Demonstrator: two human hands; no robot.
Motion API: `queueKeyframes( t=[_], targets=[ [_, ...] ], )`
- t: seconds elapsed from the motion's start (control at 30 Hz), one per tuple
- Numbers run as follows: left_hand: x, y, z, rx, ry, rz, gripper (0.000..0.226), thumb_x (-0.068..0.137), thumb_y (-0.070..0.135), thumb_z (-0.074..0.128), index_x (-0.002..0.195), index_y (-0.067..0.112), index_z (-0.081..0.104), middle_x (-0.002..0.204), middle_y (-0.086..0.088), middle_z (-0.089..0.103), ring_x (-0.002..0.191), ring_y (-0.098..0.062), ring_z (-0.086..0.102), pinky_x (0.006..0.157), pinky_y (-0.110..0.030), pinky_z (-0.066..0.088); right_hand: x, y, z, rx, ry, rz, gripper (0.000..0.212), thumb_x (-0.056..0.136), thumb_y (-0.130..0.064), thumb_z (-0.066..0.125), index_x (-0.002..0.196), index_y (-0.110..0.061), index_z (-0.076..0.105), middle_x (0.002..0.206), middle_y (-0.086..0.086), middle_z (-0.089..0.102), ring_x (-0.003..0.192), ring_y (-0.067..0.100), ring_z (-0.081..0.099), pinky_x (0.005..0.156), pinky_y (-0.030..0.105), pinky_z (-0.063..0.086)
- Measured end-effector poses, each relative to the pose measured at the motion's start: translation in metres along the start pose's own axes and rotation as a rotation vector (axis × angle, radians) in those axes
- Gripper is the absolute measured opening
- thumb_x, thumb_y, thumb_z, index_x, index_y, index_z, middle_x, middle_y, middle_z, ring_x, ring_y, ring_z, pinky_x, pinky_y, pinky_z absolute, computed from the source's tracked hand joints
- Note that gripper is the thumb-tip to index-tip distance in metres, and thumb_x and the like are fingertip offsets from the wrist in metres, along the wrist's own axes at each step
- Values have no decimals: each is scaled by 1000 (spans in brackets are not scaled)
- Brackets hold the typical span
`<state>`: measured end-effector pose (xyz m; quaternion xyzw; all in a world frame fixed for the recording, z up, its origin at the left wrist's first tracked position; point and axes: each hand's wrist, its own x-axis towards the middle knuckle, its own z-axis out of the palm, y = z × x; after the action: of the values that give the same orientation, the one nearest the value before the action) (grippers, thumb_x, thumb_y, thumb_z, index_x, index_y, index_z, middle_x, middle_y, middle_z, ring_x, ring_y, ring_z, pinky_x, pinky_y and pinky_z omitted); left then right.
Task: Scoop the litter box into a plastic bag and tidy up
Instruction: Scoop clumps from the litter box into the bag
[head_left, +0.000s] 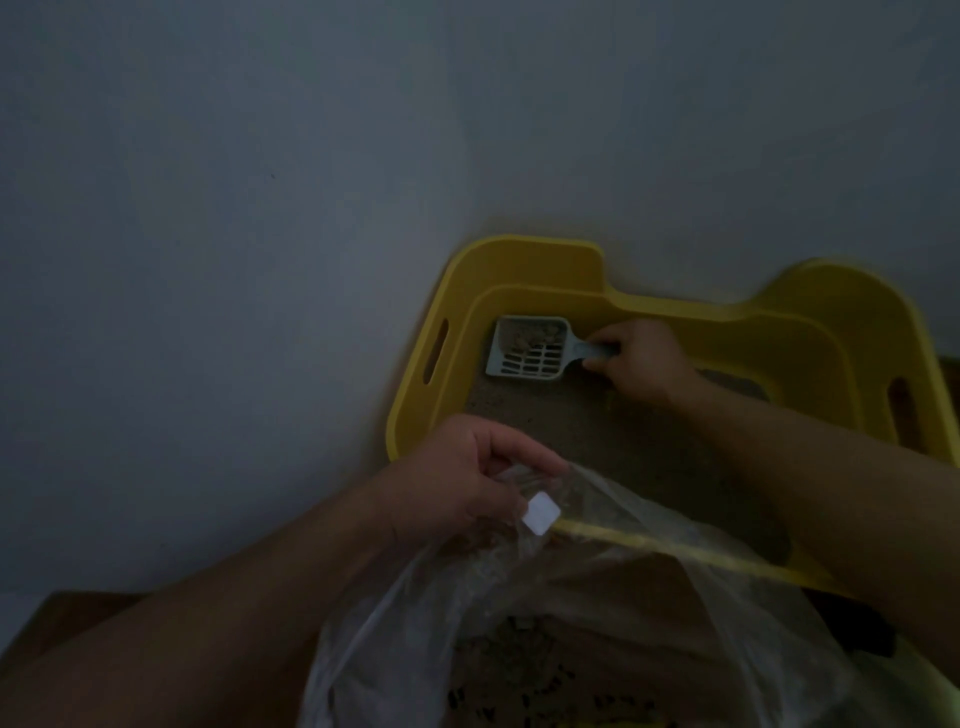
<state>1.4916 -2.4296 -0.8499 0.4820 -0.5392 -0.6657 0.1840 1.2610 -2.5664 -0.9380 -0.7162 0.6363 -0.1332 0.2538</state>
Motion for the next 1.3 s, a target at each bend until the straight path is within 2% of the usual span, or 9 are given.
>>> queueKeyframes(
  t=[0.23,0.37,0.43,0.5,0.67,0.83,1.0,1.13,1.3],
  targets=[
    [-1,3,1,-18,-13,3,47,74,-16,67,97,23,78,93,-4,77,80,-13,72,71,-26,56,-8,-6,-7,82,12,38,34,88,-26,72,121,-17,70,117,5,69,96,18,63,88,35,52],
    [-1,4,3,-13,17,19,46,70,-14,69,93,25,80,100,-12,77,88,-24,72,77,-33,59,-17,-7,-21,72,25,3,33,87,-27,73,119,-17,71,114,4,70,92,16,61,84,31,50],
    [-1,5,4,-15,18,20,47,73,-18,67,95,22,79,96,-11,77,84,-21,73,73,-31,60,-22,-8,-32,57,46,-12,31,85,-28,75,114,-16,73,109,5,73,91,18,63,84,33,52],
    [-2,8,5,-5,23,24,43,67,-12,70,95,20,79,92,-8,78,79,-16,74,69,-27,58,-29,-9,-44,65,62,-18,29,83,-28,77,109,-14,75,103,6,74,87,18,64,81,35,53],
    [-7,15,8,49,39,50,41,62,-1,72,94,24,80,106,-17,75,94,-29,71,84,-39,57,-50,-10,-71,47,96,-38,29,81,-25,79,107,-13,76,100,10,74,85,18,63,78,32,50],
    [-25,21,7,71,61,52,43,66,-5,75,90,30,81,100,-7,78,90,-18,72,77,-29,57,-72,-16,-93,52,128,-52,33,82,-25,78,113,-13,75,104,9,74,89,19,64,80,32,50],
    [-37,29,15,114,84,55,47,72,-11,77,87,33,81,93,-2,77,83,-15,70,79,-32,58,-92,-22,-110,90,128,-71,33,83,-25,77,114,-13,74,105,6,73,90,14,63,75,25,43],
    [-43,32,16,178,108,59,42,72,-5,80,87,35,80,90,1,77,81,-12,68,83,-37,56,-113,-23,-122,130,142,-82,29,82,-23,79,109,-14,76,99,4,74,90,17,66,79,31,51],
    [-51,35,19,230,141,80,35,75,-6,79,86,27,79,73,10,73,69,-1,63,66,-19,52,-137,-19,-135,117,129,-81,21,82,-22,79,102,-18,77,90,6,74,82,21,68,74,35,53]
  ],
)
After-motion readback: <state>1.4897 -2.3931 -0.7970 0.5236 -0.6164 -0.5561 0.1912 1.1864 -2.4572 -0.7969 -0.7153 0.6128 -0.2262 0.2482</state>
